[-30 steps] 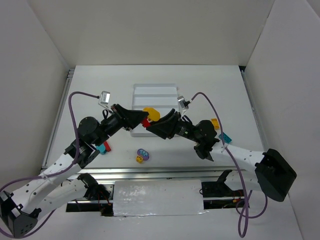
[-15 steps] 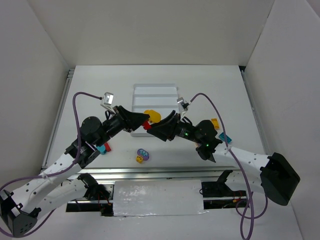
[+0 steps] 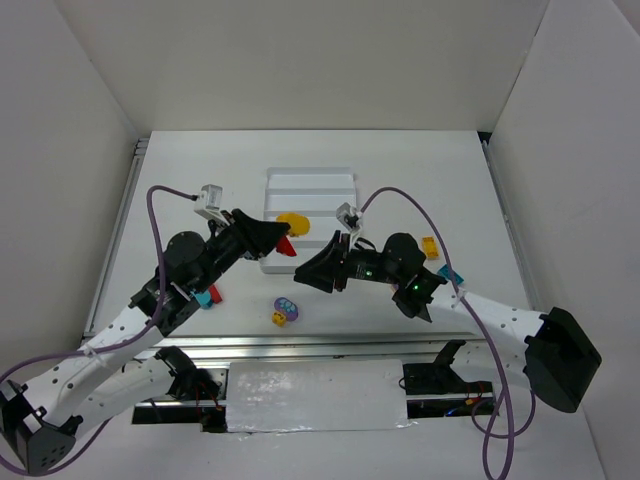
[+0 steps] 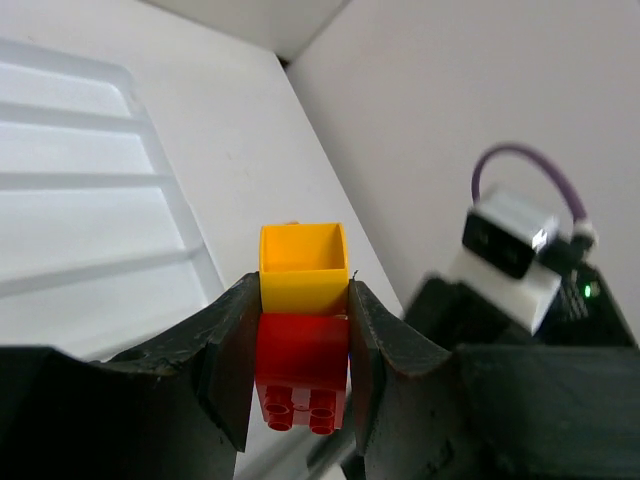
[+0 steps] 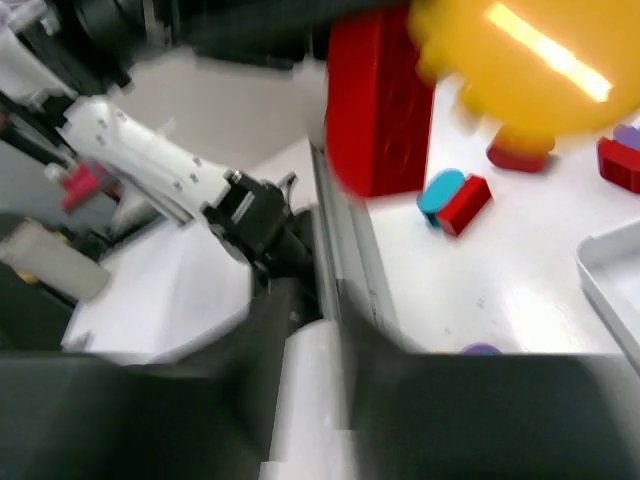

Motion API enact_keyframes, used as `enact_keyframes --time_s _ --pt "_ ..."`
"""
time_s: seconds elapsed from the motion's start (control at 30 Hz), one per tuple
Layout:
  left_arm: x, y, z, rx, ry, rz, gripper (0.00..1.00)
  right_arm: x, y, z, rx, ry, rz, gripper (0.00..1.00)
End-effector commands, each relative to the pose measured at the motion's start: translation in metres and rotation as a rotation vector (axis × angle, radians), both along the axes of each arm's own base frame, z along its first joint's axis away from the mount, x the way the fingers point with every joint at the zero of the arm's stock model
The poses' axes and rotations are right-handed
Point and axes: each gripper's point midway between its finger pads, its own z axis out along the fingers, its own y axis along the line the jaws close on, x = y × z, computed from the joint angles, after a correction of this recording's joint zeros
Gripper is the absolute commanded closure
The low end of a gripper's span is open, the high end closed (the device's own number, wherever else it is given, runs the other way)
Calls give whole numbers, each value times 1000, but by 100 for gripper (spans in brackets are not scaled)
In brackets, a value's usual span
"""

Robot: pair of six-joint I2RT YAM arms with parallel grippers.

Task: Sort the legos into containers by color

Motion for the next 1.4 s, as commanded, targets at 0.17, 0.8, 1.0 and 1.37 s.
enact_keyframes --time_s 0.17,0.8,1.0,1.37 --pt "27 24 48 -72 -141 183 100 -19 -2 -29 -103 29 86 100" --pt "-7 -1 59 -181 -179 -43 100 11 -29 37 147 7 -26 0" --pt "-20 -5 65 -182 -226 -105 100 17 -40 54 167 -17 23 0" --pt "-29 -15 70 -250 -246 -188 100 11 -13 91 249 -22 126 1"
